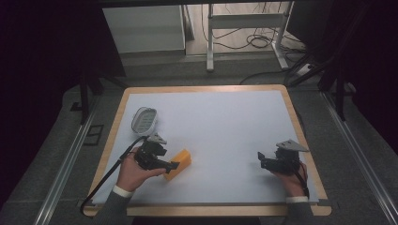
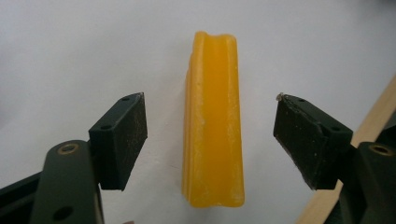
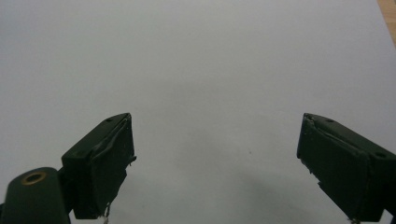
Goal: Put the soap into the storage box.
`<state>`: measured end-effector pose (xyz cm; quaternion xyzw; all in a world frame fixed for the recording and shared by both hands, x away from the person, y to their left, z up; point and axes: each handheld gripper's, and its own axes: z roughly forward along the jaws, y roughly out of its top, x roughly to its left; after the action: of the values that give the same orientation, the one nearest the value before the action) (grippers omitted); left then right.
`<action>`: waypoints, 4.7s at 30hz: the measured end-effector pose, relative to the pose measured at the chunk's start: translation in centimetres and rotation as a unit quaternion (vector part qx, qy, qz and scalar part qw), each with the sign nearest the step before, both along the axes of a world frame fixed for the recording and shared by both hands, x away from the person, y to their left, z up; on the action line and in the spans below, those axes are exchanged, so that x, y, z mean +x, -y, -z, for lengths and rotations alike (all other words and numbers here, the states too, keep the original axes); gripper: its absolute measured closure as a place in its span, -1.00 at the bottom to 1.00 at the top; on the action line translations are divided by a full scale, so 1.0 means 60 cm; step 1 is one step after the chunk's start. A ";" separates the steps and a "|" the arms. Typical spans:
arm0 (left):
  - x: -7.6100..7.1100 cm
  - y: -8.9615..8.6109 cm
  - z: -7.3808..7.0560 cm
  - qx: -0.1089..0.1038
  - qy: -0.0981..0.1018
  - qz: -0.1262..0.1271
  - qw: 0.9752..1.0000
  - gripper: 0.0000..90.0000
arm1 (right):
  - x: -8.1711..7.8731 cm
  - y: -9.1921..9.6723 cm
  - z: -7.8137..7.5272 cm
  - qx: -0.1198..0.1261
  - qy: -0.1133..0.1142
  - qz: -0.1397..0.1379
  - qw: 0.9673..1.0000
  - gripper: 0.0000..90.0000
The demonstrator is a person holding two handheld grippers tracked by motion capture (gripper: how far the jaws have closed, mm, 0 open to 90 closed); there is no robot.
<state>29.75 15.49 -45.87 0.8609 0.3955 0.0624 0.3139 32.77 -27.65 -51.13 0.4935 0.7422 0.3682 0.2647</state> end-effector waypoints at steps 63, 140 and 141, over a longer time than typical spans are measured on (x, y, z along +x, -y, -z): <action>0.043 -0.017 0.020 0.002 -0.049 -0.032 0.998 0.35 | 0.005 0.001 0.014 -0.017 -0.011 0.012 1.000 -0.76; 0.177 -0.148 -0.070 -0.040 -0.032 -0.142 0.989 0.35 | 0.004 0.004 0.012 -0.013 -0.011 0.018 1.000 -0.76; 0.180 -0.150 -0.070 -0.041 -0.031 -0.144 0.988 0.35 | 0.004 0.004 0.012 -0.014 -0.011 0.017 1.000 -0.76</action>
<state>40.56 24.50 -41.67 0.7830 0.5269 0.0640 0.3244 33.01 -27.86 -51.82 0.5061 0.7418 0.3476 0.2699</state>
